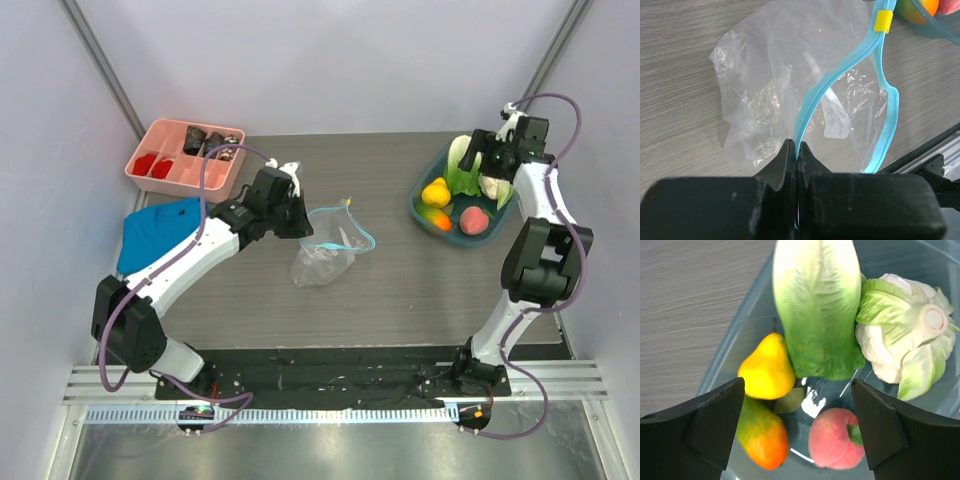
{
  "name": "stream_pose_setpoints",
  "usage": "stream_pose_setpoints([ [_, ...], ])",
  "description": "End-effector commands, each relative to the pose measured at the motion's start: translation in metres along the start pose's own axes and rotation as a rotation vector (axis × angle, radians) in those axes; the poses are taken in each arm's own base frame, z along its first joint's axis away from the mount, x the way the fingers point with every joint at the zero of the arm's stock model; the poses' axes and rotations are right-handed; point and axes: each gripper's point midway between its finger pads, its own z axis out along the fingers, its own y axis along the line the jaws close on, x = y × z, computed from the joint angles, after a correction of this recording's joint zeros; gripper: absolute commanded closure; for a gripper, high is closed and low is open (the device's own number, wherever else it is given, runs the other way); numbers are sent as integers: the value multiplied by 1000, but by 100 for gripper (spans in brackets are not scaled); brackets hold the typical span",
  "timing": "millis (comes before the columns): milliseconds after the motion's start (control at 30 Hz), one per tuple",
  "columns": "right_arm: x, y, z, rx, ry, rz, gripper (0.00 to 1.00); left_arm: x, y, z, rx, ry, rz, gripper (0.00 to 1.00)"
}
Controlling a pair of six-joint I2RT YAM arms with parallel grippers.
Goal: Place the food in the zip-top bag and seal the zipper
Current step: Pick up the fake vegetable from the bin.
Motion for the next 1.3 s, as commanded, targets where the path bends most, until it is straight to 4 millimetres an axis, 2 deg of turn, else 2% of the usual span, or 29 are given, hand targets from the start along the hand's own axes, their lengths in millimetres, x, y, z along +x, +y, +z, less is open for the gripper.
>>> stream_pose_setpoints([
  [0,-26,-12,22,41,-84,-11,7,-22,-12,-1,31,-65,-5,100],
  [33,-17,-14,32,38,-61,-7,7,-22,-12,-1,29,-64,-5,100],
  [267,7,-25,70,35,-23,26,8,-18,-9,2,21,-58,-14,100],
  [367,7,-31,79,52,-40,25,8,-15,-7,3,20,-49,-20,100],
  [767,37,-34,116,42,-8,29,4,-8,-7,8,24,-19,-27,100],
  [867,50,-37,124,63,20,16,4,-5,-5,10,19,-11,-31,100],
  [967,53,-43,126,92,24,15,16,-4,-3,11,13,-10,-31,100],
  [1000,51,-42,126,89,20,14,32,-4,-3,10,10,-8,-31,100],
  [1067,41,-31,116,40,8,1,56,-6,-3,10,11,-9,-29,100],
  [1100,36,-28,111,29,0,-4,72,-7,-4,10,14,-11,-29,100],
  [1167,14,-19,93,11,-48,-29,86,-8,-5,9,12,-9,-28,100],
  [1200,6,-14,85,-6,-59,-42,99,-8,-5,8,13,-10,-28,100],
  [1233,-1,-10,78,-16,-72,-79,99,-9,-5,7,9,-9,-26,100],
  [1267,-19,-5,62,-21,-109,-103,99,-10,-5,7,9,-14,-25,100],
])
